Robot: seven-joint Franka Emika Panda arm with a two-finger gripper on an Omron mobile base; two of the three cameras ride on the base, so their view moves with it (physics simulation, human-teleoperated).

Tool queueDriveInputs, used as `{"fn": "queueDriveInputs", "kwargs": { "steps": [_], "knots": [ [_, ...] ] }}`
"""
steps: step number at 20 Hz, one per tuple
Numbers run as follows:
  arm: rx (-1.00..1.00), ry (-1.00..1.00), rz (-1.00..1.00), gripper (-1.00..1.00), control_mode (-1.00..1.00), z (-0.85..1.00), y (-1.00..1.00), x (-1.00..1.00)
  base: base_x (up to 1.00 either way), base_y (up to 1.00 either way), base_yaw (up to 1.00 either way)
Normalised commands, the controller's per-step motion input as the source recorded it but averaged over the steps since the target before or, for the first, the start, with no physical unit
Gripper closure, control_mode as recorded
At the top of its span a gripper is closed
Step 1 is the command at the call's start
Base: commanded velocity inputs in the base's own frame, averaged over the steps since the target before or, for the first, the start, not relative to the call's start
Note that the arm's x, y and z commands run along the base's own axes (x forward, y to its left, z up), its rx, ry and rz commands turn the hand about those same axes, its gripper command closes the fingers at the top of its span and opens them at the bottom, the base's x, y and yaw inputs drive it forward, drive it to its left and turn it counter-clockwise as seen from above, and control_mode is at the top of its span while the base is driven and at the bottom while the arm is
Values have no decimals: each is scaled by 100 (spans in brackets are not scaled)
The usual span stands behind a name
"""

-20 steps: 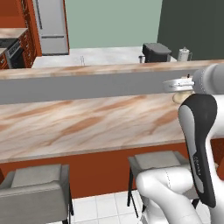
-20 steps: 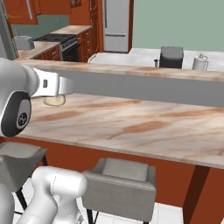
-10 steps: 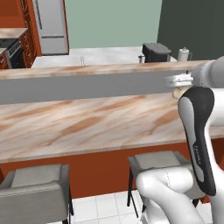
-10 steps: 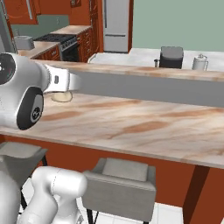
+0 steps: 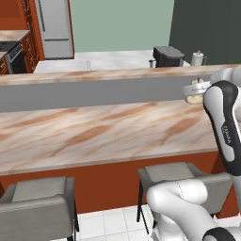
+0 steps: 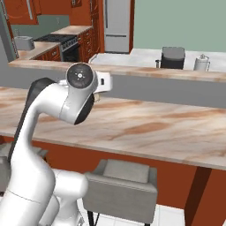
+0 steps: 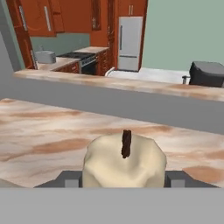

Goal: Get the candle and the beer from the cabinet and move them to the dining counter.

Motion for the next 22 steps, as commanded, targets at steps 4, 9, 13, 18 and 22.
{"fn": "queueDriveInputs", "kwargs": {
  "steps": [4,9,13,18,22],
  "knots": [
    [-2,0,20,100,-100,-58,-16,85,0,0,0],
    [-1,13,14,100,-100,-54,0,97,0,0,0],
    [-4,10,16,100,-100,-77,0,97,0,0,0],
    [-5,2,18,100,-100,-83,0,72,0,0,0],
    [-1,0,18,100,-100,-77,-1,51,0,0,0]
  ]
}}
